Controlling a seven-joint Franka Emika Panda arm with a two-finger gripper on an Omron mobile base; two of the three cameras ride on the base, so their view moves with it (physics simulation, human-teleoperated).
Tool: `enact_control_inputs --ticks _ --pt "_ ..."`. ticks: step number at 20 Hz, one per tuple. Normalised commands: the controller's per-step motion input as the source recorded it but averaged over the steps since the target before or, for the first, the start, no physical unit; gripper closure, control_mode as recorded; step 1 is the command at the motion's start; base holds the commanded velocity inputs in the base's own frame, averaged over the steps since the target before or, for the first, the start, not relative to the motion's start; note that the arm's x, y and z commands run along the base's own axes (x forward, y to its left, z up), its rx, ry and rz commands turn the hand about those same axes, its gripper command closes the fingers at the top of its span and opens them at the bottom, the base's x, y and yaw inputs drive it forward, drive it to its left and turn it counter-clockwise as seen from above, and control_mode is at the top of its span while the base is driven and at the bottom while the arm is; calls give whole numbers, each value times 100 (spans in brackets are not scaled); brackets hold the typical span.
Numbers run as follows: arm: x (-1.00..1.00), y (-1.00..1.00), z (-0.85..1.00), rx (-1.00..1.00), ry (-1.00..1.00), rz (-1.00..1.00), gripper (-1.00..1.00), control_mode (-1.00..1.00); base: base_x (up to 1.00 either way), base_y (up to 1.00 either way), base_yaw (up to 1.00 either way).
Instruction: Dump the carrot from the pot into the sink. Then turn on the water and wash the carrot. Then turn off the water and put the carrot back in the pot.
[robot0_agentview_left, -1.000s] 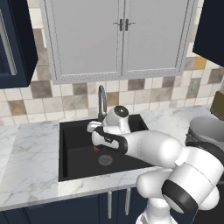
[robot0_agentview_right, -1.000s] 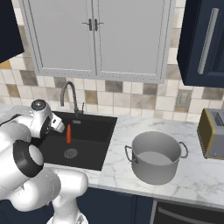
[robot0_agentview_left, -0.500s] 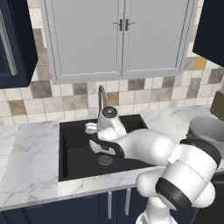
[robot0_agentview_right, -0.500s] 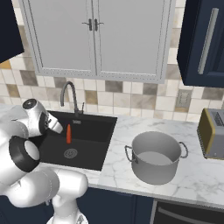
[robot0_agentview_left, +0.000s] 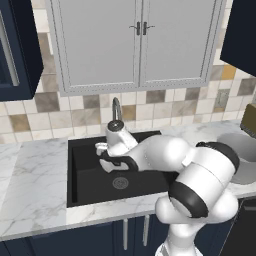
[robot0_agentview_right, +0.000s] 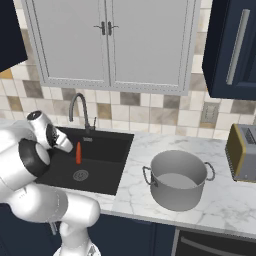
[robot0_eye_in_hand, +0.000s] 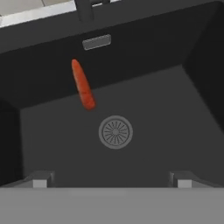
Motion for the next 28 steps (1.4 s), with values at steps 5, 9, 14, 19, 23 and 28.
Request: enact_control_inputs --ticks 5,9,14,19,23,28 --pt "12 0 -23 -9 10 0 -100 -100 0 0 0" --pt "9 0 -34 -7 3 0 -100 -100 0 0 0" --pt "19 0 -31 -1 0 0 -100 -100 0 0 0" --pt "22 0 -17 0 0 0 -100 -100 0 0 0" --pt "31 0 -11 0 0 0 -100 -100 0 0 0" --pt "39 7 -9 0 4 0 -100 -100 0 0 0"
